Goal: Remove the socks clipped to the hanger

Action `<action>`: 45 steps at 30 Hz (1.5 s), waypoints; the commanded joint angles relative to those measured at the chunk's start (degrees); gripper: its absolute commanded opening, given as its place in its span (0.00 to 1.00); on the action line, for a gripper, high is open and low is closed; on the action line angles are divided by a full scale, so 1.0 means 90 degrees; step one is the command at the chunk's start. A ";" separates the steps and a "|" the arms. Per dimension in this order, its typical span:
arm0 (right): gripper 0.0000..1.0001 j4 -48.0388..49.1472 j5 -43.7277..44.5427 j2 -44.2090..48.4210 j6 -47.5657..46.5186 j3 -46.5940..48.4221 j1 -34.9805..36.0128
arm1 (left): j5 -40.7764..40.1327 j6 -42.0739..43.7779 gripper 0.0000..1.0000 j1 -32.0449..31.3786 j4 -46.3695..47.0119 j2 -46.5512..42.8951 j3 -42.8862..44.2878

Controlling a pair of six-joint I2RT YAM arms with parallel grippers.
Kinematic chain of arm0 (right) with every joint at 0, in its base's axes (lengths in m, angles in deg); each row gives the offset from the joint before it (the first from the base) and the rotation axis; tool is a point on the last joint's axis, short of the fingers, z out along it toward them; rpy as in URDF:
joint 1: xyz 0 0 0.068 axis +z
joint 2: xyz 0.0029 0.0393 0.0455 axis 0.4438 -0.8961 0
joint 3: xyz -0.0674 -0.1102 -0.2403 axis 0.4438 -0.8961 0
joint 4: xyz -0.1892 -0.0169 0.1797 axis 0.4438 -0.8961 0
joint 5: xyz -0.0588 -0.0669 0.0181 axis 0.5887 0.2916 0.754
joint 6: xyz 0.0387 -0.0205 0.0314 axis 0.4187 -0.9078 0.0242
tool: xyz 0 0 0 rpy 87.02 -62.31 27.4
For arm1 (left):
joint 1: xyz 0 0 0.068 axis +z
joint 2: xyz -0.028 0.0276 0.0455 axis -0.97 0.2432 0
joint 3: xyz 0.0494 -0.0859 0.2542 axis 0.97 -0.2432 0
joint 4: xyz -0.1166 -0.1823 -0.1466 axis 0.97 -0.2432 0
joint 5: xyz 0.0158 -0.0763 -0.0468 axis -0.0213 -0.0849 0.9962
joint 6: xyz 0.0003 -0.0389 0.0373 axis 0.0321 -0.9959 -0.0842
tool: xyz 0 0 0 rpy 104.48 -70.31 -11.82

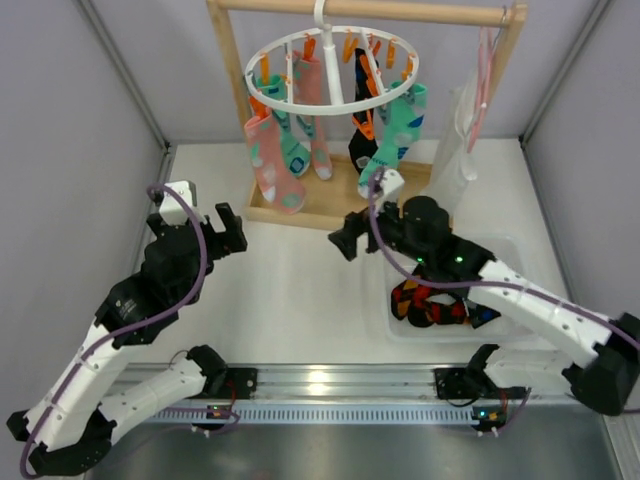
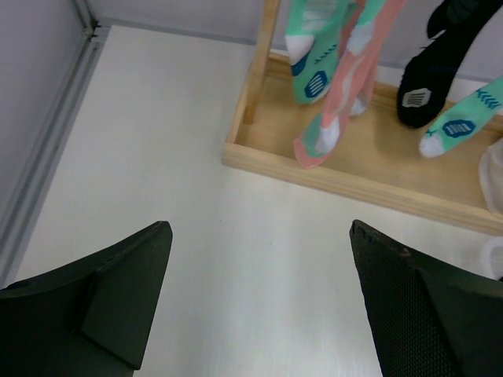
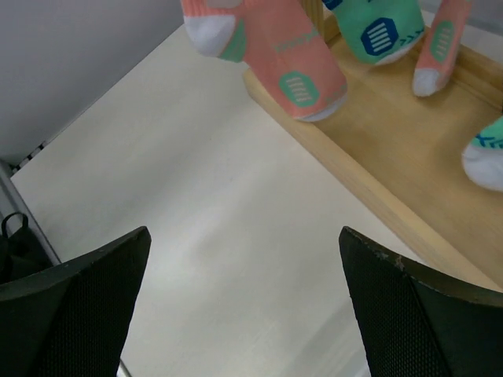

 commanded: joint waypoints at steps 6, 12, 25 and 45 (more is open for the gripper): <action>0.96 0.2111 0.2590 -0.3369 -0.0269 0.2390 0.1293 | -0.1099 -0.0577 0.98 0.0026 -0.0336 -0.0732 -0.1135; 0.93 0.2189 0.3070 -0.4962 -0.0357 0.3643 0.1371 | -0.0972 -0.0685 0.98 0.0026 -0.0336 -0.0684 -0.1293; 0.23 0.2929 0.4369 -0.6322 -0.0865 0.4886 0.1391 | -0.0884 -0.0685 0.98 0.0182 -0.0317 -0.0499 -0.1273; 0.00 0.3635 0.2887 -0.2153 -0.0407 0.0023 0.1332 | 0.1204 -0.0812 0.98 0.0192 -0.0297 0.1003 0.1438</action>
